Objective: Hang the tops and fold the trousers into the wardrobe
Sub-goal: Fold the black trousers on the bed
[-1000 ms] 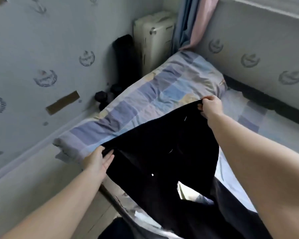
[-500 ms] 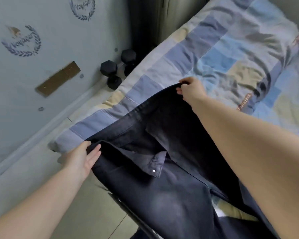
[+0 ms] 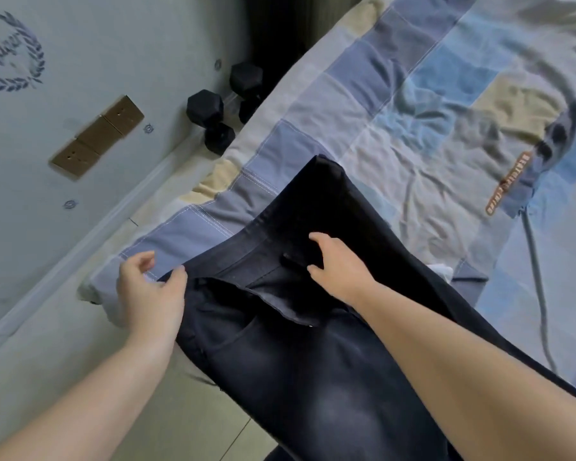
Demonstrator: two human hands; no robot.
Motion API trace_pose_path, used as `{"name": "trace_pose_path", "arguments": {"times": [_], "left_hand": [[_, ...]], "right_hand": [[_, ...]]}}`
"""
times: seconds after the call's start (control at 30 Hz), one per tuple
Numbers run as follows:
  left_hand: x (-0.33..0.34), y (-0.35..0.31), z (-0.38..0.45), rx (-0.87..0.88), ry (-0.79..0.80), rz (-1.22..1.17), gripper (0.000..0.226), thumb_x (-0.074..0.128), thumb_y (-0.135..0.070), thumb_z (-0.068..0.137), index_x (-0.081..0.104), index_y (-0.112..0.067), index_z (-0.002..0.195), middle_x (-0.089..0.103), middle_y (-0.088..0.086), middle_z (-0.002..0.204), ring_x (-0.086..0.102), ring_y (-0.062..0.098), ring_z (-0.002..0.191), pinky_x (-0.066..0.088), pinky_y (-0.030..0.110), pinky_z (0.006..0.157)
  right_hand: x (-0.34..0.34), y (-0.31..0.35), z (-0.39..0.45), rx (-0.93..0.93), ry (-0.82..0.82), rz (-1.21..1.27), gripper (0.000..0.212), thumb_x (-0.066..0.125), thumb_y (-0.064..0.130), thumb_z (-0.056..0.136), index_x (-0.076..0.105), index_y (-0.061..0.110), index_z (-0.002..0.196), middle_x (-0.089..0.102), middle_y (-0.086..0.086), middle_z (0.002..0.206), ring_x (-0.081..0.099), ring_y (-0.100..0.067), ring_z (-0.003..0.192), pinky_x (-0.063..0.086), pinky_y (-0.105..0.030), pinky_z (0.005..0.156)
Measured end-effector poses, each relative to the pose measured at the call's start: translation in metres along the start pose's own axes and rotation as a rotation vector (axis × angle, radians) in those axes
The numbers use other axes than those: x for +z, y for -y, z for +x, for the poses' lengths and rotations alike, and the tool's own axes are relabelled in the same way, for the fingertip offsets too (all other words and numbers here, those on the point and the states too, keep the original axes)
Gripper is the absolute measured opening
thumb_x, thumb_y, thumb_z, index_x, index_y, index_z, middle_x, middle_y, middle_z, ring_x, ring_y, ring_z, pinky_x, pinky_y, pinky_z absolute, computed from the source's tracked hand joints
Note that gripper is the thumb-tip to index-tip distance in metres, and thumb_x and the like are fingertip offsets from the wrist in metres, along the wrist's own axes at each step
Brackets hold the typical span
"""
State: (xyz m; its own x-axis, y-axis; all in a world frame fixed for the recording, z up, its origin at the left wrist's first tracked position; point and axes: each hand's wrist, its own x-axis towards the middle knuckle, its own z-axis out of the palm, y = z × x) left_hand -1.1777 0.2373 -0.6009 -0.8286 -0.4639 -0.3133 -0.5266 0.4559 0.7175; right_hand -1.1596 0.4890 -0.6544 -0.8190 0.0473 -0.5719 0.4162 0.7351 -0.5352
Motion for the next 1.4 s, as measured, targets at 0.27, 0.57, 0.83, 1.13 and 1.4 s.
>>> {"name": "trace_pose_path", "arguments": {"times": [0.27, 0.57, 0.83, 1.13, 1.4], "left_hand": [[0.052, -0.007, -0.015, 1.443, 0.975, 0.805, 0.024, 0.044, -0.025, 0.071, 0.061, -0.033, 0.056, 0.066, -0.014, 0.114, 0.054, 0.013, 0.119, 0.041, 0.038, 0.104], [0.098, -0.030, -0.001, 0.643, 0.652, 0.606, 0.049, 0.043, 0.004, 0.083, 0.065, -0.023, 0.117, 0.057, -0.008, 0.117, 0.052, 0.014, 0.113, 0.036, 0.020, 0.089], [0.132, -0.029, 0.018, 0.551, 0.689, 0.849, 0.055, 0.050, -0.006, 0.080, 0.055, -0.020, 0.133, 0.043, 0.003, 0.147, 0.035, 0.027, 0.137, 0.031, 0.046, 0.111], [0.131, -0.049, -0.050, 0.516, 0.619, 0.574, 0.026, 0.052, -0.005, 0.086, 0.063, -0.020, 0.104, 0.063, -0.004, 0.110, 0.056, 0.012, 0.103, 0.037, 0.023, 0.092], [0.195, -0.041, -0.196, 0.056, 0.966, 0.303, 0.011, 0.054, -0.023, 0.094, 0.065, -0.025, 0.096, 0.067, -0.005, 0.109, 0.062, 0.006, 0.101, 0.050, 0.031, 0.090]], "right_hand": [[0.041, -0.022, -0.004, -0.033, 0.016, -0.183, 0.042, 0.040, 0.019, 0.098, 0.043, 0.018, 0.140, 0.026, -0.001, 0.155, 0.032, -0.021, 0.139, 0.037, -0.034, 0.108], [0.026, -0.035, -0.066, -0.010, -0.573, 0.641, 0.043, 0.047, 0.002, 0.093, 0.055, 0.018, 0.132, 0.040, 0.029, 0.135, 0.044, -0.004, 0.129, 0.041, -0.036, 0.107], [0.033, -0.026, -0.068, -0.147, 0.020, 0.403, 0.042, 0.049, 0.026, 0.096, 0.047, 0.034, 0.137, 0.020, 0.016, 0.155, 0.007, 0.003, 0.143, 0.010, -0.022, 0.117], [0.011, -0.084, -0.110, 0.090, -0.198, 0.618, 0.035, 0.051, 0.025, 0.095, 0.055, 0.035, 0.129, 0.051, 0.021, 0.132, 0.042, 0.007, 0.120, 0.026, -0.004, 0.093], [0.026, -0.198, -0.188, 0.458, -0.342, 0.888, 0.028, 0.051, 0.019, 0.095, 0.063, 0.028, 0.119, 0.062, 0.012, 0.117, 0.054, -0.001, 0.107, 0.039, -0.020, 0.100]]}}
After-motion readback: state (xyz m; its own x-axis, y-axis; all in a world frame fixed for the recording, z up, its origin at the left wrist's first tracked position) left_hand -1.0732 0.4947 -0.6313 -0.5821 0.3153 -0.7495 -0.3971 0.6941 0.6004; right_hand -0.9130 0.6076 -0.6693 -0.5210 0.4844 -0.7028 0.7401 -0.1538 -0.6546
